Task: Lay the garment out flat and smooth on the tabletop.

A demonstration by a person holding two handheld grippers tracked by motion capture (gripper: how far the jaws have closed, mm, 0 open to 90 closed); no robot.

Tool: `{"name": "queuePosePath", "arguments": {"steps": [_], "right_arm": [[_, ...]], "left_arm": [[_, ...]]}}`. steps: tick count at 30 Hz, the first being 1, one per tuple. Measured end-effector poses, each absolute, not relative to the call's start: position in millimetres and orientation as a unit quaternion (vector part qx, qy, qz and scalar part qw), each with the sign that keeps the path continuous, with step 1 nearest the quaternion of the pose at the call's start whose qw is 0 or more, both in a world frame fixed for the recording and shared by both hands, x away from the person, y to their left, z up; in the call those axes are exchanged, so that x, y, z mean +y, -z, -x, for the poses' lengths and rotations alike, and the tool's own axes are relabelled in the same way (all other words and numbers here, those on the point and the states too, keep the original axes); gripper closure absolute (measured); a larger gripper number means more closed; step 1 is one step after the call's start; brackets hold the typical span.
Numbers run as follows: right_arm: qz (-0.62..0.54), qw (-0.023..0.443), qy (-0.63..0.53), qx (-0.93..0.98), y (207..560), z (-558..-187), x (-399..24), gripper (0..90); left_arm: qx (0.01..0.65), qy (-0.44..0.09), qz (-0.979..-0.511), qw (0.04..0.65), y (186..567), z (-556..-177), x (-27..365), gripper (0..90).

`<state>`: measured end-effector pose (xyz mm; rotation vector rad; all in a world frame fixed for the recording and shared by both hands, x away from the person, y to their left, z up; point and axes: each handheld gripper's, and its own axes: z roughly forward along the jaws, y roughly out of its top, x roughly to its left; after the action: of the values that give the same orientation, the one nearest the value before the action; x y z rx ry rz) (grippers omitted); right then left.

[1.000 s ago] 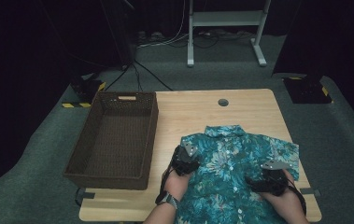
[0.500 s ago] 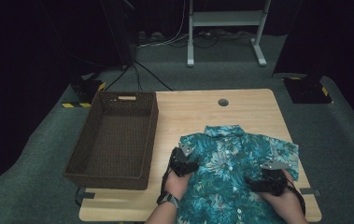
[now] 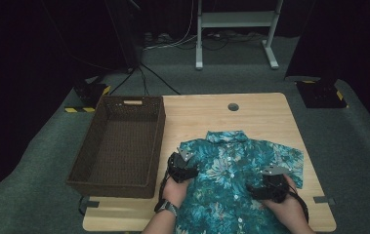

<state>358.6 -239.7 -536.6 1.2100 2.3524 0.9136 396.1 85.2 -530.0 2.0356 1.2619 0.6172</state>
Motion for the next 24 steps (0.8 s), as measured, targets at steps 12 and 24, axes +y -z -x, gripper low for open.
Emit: {"name": "queuePosePath", "arguments": {"steps": [12,24], "right_arm": [[-0.448,0.193,-0.321,0.812,517,-359,-259,17.5],[-0.498,0.212,-0.313,0.781,507,-378,-310,25.7]], "left_arm": [[0.45,-0.165,-0.796,0.371,510,-371,92,8.5],[0.425,-0.157,-0.826,0.335,533,-341,95,6.2]]}}
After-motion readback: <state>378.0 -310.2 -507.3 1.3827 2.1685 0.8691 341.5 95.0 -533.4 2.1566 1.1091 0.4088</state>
